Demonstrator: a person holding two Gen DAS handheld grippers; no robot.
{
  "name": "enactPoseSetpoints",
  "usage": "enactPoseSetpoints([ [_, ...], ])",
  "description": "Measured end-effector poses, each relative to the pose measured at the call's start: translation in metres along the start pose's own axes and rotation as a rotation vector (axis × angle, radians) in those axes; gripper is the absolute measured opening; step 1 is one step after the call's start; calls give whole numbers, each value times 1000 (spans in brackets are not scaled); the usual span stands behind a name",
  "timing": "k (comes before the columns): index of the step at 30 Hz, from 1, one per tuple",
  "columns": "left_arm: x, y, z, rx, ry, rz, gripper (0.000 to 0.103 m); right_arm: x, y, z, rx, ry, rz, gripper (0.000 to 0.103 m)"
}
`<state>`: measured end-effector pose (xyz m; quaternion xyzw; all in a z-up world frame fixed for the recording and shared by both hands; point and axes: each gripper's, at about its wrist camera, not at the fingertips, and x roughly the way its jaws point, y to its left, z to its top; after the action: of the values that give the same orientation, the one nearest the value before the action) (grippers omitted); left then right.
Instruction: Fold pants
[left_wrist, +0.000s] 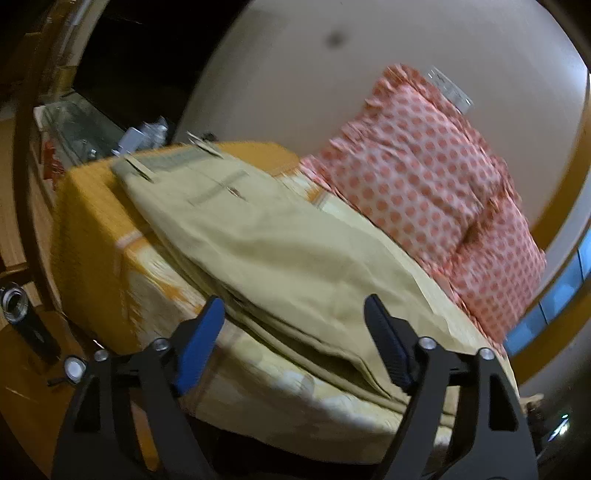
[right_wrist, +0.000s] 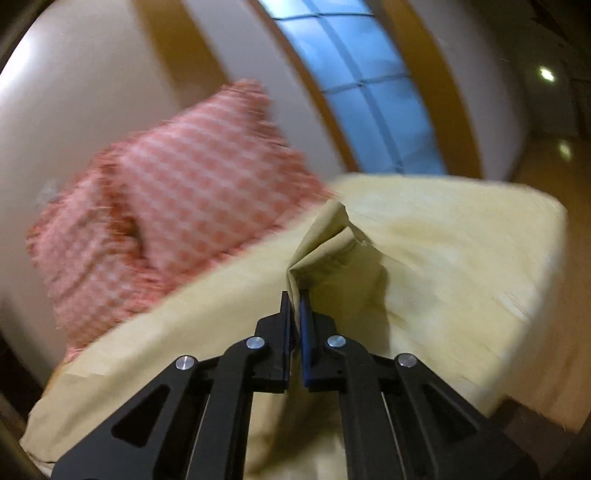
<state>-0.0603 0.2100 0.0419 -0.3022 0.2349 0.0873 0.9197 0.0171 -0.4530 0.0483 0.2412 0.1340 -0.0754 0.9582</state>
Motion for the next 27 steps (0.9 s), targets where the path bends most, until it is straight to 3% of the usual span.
enactPoseSetpoints([
  [3,-1,13,10,-32,-26,11,87,10,72,10,-98,12,210,5],
  [6,1,21,18,-46,-40,27,89,20,151,-5,-177,84,452,5],
  [8,6,24,22,-47,-39,36,91,28,213,-39,-251,208,630,5],
  [10,11,26,24,-43,-25,36,93,33,254,-77,-342,339,714,5],
  [12,18,29,24,-38,3,36,94,39,297,-136,-543,532,734,6],
  [14,24,33,24,-48,29,33,94,37,309,-173,-642,650,742,13],
  [17,30,41,25,-76,46,19,94,19,299,-175,-604,629,793,61],
  [18,30,42,26,-82,41,23,94,14,295,-169,-587,607,794,90],
  [19,31,44,28,-91,40,31,94,8,291,-165,-572,579,794,97],
  [23,35,50,35,-116,34,45,94,-1,270,-142,-503,519,785,97],
  [27,44,57,46,-137,35,68,94,8,256,-135,-427,538,766,97],
])
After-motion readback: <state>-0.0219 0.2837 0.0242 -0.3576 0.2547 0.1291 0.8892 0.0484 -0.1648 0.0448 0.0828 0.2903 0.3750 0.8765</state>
